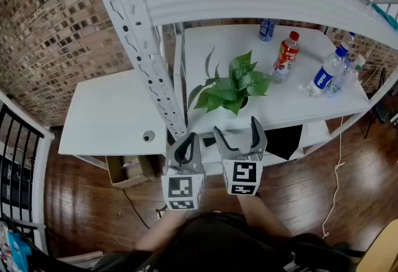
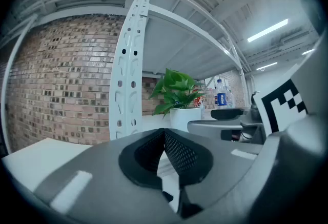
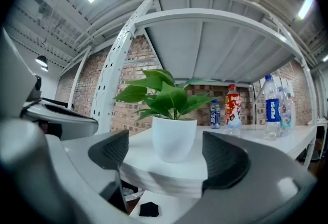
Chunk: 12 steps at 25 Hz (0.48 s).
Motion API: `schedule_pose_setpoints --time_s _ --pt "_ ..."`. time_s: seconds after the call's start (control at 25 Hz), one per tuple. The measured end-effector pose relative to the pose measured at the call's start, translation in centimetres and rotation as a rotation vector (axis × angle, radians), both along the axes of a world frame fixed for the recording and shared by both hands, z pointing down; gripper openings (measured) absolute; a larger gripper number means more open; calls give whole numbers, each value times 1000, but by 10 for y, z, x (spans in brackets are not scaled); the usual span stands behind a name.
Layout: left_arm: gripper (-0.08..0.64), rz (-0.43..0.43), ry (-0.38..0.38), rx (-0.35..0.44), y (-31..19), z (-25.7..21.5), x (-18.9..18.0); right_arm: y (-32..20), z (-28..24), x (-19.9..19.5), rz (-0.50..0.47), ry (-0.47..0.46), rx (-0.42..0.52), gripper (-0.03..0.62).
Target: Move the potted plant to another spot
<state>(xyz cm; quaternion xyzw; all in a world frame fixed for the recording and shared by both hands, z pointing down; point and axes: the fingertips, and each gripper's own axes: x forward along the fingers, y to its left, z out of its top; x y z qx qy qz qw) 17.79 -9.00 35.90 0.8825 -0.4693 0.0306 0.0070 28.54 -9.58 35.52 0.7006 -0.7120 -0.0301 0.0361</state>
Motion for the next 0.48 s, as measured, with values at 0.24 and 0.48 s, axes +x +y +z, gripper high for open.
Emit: schedule_pose_setpoints --time_s 0.24,0.48 --pt "17 1 -8 -12 7 3 -2 -31 10 13 17 -29 -57 574" --pt "17 -18 -11 -17 7 6 -10 -62 12 25 56 -33 -114 578"
